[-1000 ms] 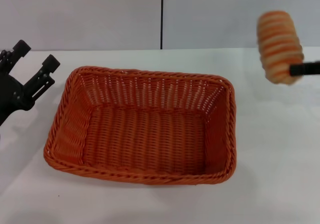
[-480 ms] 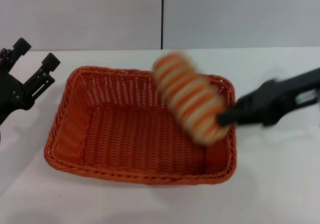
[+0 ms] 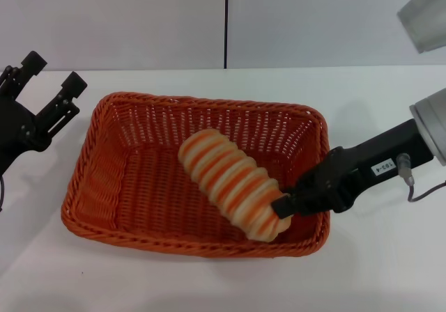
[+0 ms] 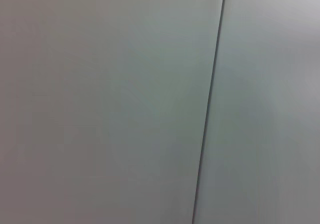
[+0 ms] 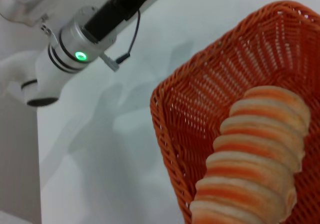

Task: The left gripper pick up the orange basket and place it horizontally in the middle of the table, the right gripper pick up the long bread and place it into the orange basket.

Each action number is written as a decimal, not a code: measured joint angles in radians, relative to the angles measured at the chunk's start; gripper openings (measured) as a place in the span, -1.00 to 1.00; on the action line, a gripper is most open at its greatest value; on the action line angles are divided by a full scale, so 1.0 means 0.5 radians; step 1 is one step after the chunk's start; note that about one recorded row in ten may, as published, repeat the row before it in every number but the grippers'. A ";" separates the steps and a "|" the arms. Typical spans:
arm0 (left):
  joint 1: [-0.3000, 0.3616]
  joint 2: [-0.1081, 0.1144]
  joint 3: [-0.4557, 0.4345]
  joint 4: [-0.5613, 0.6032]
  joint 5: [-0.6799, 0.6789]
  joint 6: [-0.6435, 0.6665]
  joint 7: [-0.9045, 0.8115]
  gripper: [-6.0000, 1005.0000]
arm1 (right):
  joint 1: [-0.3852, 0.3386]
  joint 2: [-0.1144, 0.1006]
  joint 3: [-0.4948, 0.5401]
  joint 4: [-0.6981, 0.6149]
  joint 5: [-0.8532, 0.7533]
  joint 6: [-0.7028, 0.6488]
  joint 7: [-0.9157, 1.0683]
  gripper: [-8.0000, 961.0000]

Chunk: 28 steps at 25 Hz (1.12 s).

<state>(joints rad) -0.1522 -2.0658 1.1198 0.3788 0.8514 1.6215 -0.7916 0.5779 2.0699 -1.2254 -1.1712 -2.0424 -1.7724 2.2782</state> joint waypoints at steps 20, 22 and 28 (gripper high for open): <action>0.011 0.001 0.001 -0.003 0.000 0.014 -0.012 0.65 | -0.444 0.010 0.486 -0.347 0.730 -0.041 -0.606 0.19; 0.018 0.005 -0.002 -0.003 0.000 0.022 -0.003 0.65 | -0.553 0.012 0.535 -0.200 0.957 0.010 -0.932 0.26; 0.026 0.009 -0.144 -0.046 0.000 0.023 0.002 0.65 | -0.700 0.007 0.834 0.899 1.661 0.079 -2.314 0.29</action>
<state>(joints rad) -0.1394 -2.0616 1.0476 0.3560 0.8513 1.6330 -0.7907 0.2281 2.0733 -0.8082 -0.7215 -1.2119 -1.7330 1.1214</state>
